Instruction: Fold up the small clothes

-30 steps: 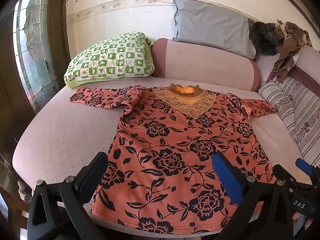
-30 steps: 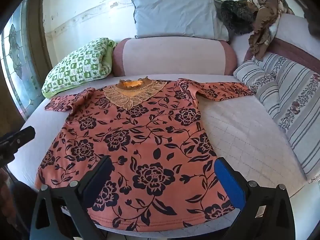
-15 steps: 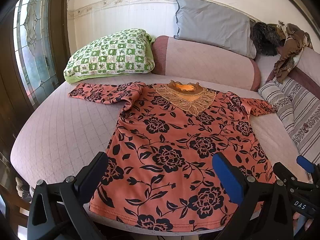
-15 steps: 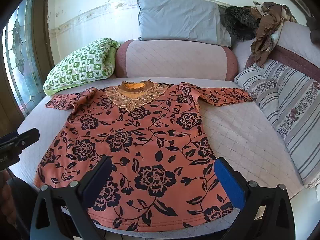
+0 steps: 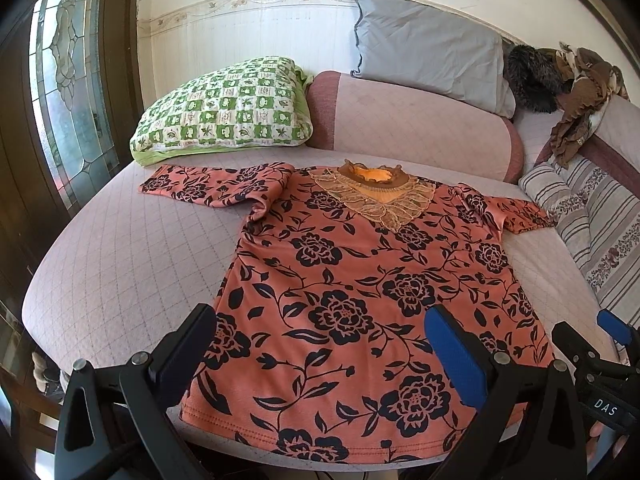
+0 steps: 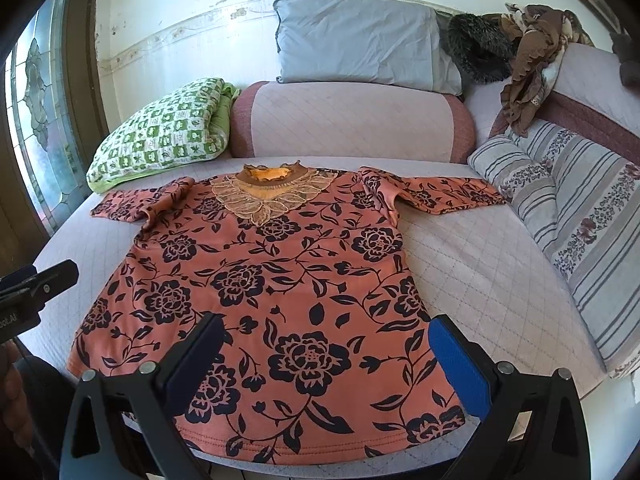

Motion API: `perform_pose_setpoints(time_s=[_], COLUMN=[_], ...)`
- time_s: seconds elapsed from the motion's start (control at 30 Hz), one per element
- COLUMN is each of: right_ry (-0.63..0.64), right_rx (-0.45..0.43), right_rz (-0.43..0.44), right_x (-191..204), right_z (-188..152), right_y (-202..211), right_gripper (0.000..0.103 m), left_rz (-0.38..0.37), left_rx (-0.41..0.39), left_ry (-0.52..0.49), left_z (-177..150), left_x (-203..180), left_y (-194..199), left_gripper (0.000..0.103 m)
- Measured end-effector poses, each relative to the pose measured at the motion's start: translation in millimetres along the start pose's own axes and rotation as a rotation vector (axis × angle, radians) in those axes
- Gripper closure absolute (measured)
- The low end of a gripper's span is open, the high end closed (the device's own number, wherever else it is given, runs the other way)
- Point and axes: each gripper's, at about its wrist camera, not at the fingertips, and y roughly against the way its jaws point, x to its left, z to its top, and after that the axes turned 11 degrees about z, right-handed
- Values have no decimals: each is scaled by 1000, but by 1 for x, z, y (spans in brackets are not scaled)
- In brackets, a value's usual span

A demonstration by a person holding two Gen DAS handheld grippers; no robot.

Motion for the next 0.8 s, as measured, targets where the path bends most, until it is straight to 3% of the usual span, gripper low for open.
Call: perform_pose_setpoints(time_s=[0.8], right_ry=[21], right_rx=[-9], right_rz=[10], right_x=[7], right_z=[6], right_y=[1], right_gripper=[0], left_rz=[-2], left_rx=[-3], left_ry=[3], left_z=[1], left_x=[0], left_y=[1], left_gripper=[0])
